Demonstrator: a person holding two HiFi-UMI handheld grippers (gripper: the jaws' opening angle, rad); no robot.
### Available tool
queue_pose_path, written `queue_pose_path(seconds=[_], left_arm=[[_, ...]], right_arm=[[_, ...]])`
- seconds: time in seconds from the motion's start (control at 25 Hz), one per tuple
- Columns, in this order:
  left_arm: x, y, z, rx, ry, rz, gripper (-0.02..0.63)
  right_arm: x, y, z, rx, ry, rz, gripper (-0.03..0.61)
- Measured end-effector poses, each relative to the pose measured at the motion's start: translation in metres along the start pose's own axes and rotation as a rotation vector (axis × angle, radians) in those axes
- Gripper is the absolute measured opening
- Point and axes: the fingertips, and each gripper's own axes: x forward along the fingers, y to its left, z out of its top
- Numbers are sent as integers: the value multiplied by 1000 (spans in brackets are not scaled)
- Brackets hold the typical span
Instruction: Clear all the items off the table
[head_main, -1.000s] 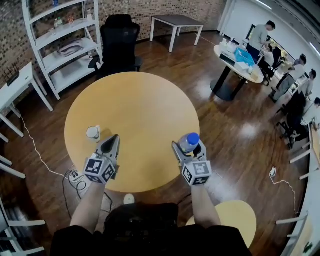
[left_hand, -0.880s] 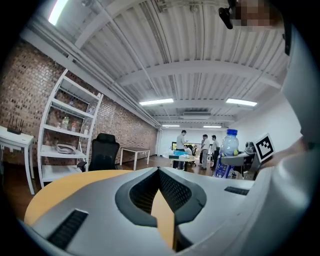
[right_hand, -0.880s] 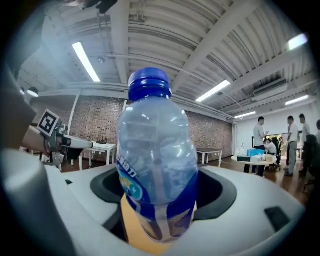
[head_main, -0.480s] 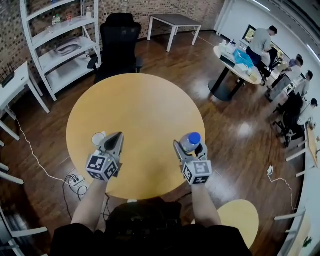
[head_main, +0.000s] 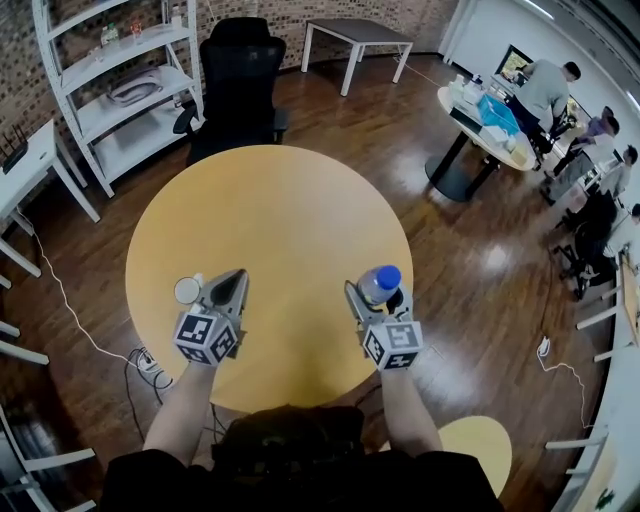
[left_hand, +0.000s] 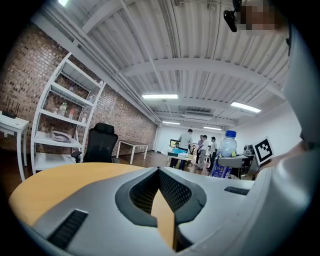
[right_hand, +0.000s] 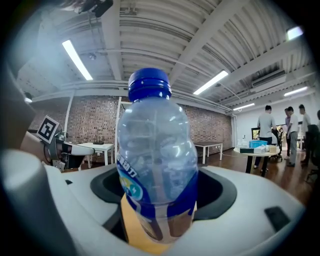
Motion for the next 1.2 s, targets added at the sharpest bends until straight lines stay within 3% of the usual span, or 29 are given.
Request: queue_pose_path(seconds=[0.48,0.68,1.2], left_arm=[[22,9,-83,-46,203,47,0],[30,18,-99,-64,244,79,0],[32,25,-133,-77,312,96,0]], right_arm=[[35,-11,-89,92,160,52,388],[50,-16,-114,129,180,68,388],[66,-41,-150,118,167,-53,389]])
